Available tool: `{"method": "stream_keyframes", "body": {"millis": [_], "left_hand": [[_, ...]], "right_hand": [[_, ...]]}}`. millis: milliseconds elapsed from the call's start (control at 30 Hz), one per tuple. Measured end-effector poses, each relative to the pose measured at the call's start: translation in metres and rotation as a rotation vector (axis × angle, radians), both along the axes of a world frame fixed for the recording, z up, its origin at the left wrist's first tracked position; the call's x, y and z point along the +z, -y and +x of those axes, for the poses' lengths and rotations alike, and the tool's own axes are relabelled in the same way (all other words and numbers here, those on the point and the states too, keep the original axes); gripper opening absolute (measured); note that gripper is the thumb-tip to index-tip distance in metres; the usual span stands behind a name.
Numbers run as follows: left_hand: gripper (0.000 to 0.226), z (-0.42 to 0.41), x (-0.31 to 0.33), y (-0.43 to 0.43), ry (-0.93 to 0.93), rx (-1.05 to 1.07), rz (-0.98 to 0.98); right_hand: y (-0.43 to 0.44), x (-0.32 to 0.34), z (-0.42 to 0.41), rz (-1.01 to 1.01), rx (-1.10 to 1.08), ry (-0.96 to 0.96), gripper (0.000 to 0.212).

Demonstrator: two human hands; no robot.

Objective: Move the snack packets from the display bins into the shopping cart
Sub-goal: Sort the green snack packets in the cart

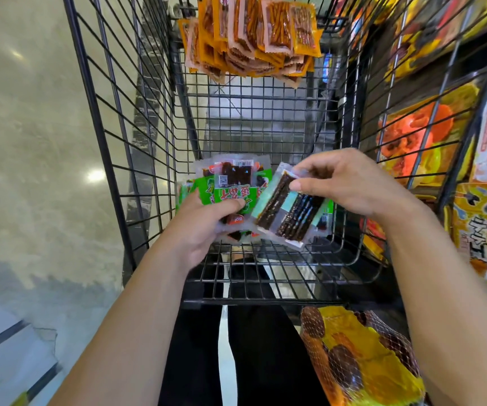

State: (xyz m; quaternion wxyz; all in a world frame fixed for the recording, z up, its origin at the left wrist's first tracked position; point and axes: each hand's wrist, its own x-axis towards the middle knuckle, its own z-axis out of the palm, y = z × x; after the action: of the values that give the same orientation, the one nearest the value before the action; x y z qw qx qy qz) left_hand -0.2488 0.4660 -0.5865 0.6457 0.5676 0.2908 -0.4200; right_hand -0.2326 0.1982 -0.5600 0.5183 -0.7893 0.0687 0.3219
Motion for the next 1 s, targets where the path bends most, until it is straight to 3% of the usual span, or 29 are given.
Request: {"method": "stream_keyframes", "body": {"millis": [100, 233, 567, 700, 800, 900, 1000], "left_hand": [[0.041, -0.001, 0.004, 0.000, 0.003, -0.013, -0.092], [0.067, -0.002, 0.007, 0.003, 0.022, -0.102, -0.129], [0.051, -0.001, -0.002, 0.007, 0.061, -0.106, -0.018], [0.047, -0.001, -0.005, 0.003, 0.060, -0.059, 0.017], [0.045, -0.001, -0.007, 0.000, 0.053, -0.026, 0.014], [0.032, 0.001, -0.007, -0.001, 0.046, -0.006, -0.006], [0.030, 0.001, -0.007, -0.001, 0.041, 0.011, -0.001]], "right_hand": [[-0.009, -0.010, 0.004, 0.011, -0.015, 0.035, 0.008], [-0.029, -0.019, 0.001, 0.036, -0.082, 0.082, 0.009], [-0.044, -0.023, -0.006, 0.045, -0.291, 0.144, 0.017], [-0.017, -0.038, -0.003, -0.050, -0.456, 0.101, 0.020], [0.004, -0.065, -0.005, -0.311, -0.260, -0.048, 0.024], [0.006, -0.083, -0.013, -0.516, -0.029, -0.248, 0.056], [-0.003, -0.089, -0.019, -0.638, 0.156, -0.318, 0.071]]}}
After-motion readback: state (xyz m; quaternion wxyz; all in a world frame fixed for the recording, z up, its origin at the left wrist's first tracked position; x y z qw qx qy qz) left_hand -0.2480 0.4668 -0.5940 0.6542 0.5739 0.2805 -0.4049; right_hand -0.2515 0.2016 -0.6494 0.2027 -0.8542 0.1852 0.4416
